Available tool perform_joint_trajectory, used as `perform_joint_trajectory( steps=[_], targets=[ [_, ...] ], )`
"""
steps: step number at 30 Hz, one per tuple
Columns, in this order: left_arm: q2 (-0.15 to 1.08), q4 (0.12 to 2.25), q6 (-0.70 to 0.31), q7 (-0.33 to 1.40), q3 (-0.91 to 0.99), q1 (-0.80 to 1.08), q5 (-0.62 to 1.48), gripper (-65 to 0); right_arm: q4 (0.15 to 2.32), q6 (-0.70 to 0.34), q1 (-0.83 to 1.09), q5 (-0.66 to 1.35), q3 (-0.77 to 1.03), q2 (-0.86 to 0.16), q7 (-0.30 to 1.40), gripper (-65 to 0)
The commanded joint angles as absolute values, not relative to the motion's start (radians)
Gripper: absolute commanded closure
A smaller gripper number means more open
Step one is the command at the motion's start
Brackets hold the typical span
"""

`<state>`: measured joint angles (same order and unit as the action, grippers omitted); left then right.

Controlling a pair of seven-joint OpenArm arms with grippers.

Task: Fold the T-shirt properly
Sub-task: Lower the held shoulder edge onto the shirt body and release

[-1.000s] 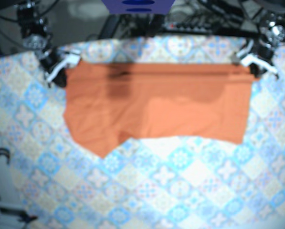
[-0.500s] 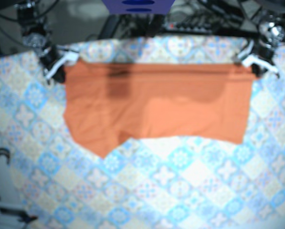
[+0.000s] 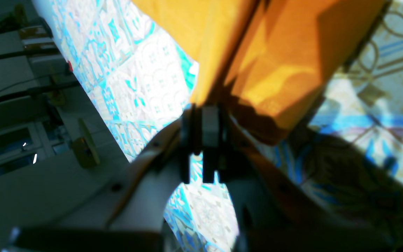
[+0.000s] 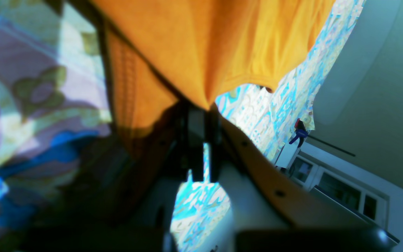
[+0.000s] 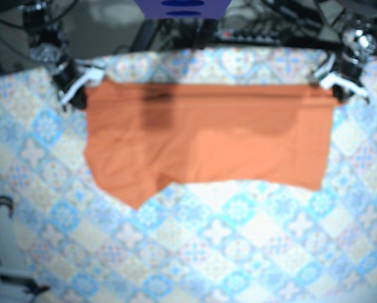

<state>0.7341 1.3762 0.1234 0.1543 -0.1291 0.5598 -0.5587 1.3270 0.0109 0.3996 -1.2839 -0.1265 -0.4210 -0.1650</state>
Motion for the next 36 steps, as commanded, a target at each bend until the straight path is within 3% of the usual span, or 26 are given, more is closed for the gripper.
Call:
perform_joint_trajectory(
  steps=[1,15,22,27,36],
  targets=[
    [0.757,1.382,0.143,0.170,-0.116,0.550,-0.558,-6.4,1.342,0.028,0.397,-1.282,-0.120,-0.438,-0.154,0.0],
    [0.757,1.380,0.143,0.170,-0.116,0.544,-0.562,-25.3,1.343,0.031,0.398,-1.282,-0.120,-0.438,-0.154,-1.7],
    [0.757,1.380,0.143,0.170,-0.119,0.545,-0.559,-26.1,1.343,0.035,0.398,-1.282,-0.120,-0.438,-0.156,-13.0],
    [0.757,1.380,0.143,0.170,-0.120,0.547,-0.559,-26.1,1.342,0.035,0.398,-1.283,-0.120,-0.438,-0.156,-17.6],
    [0.757,1.380,0.143,0.170,-0.119,0.547,-0.559,-26.1,1.345,0.035,0.414,-1.287,-0.114,-0.440,-0.156,-19.5]
  ],
)
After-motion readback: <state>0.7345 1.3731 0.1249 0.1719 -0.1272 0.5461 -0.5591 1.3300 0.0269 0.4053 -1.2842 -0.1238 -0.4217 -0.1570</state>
